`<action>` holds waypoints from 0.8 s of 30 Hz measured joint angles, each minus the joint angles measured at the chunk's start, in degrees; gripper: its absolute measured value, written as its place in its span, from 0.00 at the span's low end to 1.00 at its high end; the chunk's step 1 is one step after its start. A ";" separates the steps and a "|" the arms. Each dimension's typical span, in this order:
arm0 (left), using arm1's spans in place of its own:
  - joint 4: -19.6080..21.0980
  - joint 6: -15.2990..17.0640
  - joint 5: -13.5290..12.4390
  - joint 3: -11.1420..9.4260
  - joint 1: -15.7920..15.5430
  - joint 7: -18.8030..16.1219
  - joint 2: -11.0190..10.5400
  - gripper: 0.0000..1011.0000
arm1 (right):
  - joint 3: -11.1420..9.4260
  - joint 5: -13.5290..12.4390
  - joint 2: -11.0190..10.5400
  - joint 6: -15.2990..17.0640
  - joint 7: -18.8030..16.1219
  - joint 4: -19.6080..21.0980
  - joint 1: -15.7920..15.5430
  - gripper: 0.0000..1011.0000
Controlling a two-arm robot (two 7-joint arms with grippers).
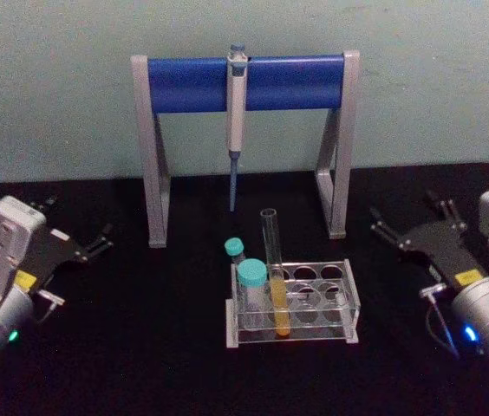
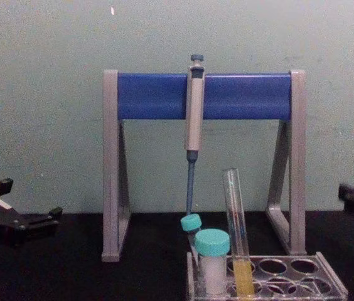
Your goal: Pick up the test tube from the test tube rack, shake it, then place it back into the test tube rack.
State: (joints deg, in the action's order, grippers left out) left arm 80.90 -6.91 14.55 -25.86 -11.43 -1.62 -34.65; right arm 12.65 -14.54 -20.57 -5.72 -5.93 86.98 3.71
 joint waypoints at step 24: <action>0.00 0.00 0.00 0.00 0.00 0.00 0.01 0.99 | 0.06 2.48 3.41 4.91 -0.73 -7.55 0.81 0.99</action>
State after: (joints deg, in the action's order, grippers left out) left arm 80.90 -6.91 14.55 -25.86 -11.43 -1.62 -34.64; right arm 12.71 -12.06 -17.16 -0.81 -6.66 79.44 4.52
